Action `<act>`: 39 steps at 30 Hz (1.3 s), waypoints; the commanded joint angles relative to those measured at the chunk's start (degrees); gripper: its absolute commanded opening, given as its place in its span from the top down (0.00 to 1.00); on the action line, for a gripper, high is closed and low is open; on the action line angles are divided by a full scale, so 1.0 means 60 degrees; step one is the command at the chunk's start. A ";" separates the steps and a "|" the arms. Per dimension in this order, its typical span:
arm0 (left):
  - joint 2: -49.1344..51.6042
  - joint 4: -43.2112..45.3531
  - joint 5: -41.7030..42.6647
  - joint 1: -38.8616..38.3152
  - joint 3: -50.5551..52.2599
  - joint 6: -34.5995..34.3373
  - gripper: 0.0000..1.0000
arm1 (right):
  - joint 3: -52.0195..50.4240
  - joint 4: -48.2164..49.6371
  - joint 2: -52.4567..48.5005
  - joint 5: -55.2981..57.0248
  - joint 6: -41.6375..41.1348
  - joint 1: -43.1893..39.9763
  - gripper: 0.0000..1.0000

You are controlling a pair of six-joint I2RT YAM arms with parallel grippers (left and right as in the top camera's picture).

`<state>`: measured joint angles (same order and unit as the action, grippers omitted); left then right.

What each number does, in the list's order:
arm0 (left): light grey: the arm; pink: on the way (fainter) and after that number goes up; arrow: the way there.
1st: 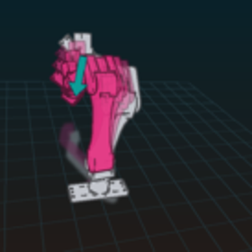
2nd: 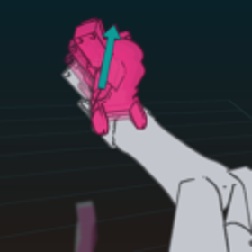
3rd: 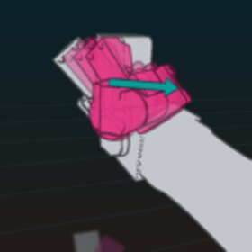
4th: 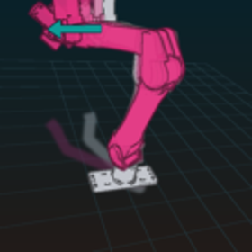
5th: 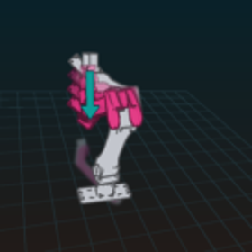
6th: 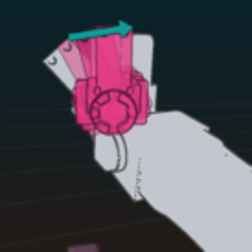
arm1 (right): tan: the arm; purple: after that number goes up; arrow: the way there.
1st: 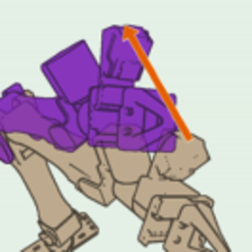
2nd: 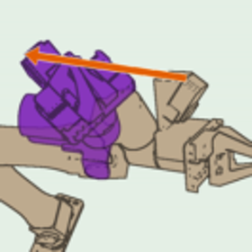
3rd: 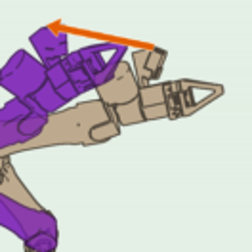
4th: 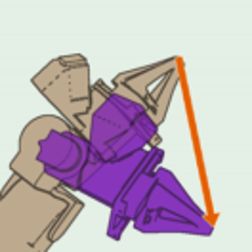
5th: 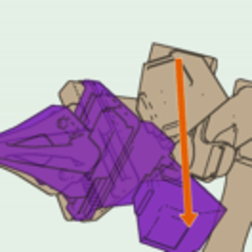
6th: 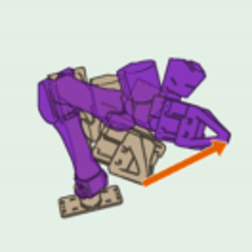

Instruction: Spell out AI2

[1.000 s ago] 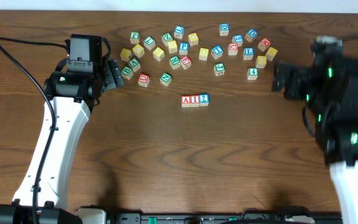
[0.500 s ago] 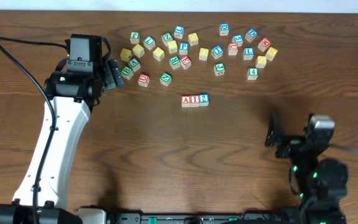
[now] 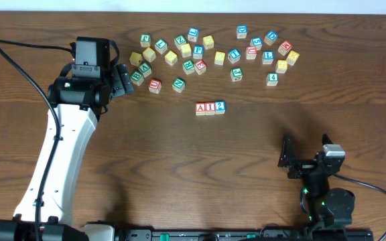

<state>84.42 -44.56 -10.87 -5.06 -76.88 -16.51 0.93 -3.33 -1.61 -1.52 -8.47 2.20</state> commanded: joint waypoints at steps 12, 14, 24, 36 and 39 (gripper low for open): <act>0.0022 -0.0004 -0.0087 0.0029 -0.0153 -0.0011 0.00 | -0.0102 -0.0157 0.0219 0.0087 0.0069 -0.0066 0.01; 0.0022 -0.0004 -0.0087 0.0029 -0.0153 -0.0011 0.00 | -0.0102 -0.0157 0.0219 0.0087 0.0069 -0.0066 0.01; 0.0022 -0.0004 -0.0087 0.0029 -0.0153 -0.0011 0.00 | -0.0102 -0.0157 0.0219 0.0087 0.0069 -0.0066 0.01; 0.0022 -0.0040 -0.0346 0.0029 -0.0153 0.0474 0.00 | -0.0102 -0.0157 0.0219 0.0087 0.0069 -0.0066 0.01; 0.0022 -0.0066 -0.0342 0.0029 -0.0153 0.0459 0.00 | -0.0102 -0.0157 0.0219 0.0087 0.0069 -0.0066 0.01</act>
<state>84.42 -44.66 -11.49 -5.06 -76.86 -15.16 0.58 -4.23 -0.84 -1.50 -8.47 2.15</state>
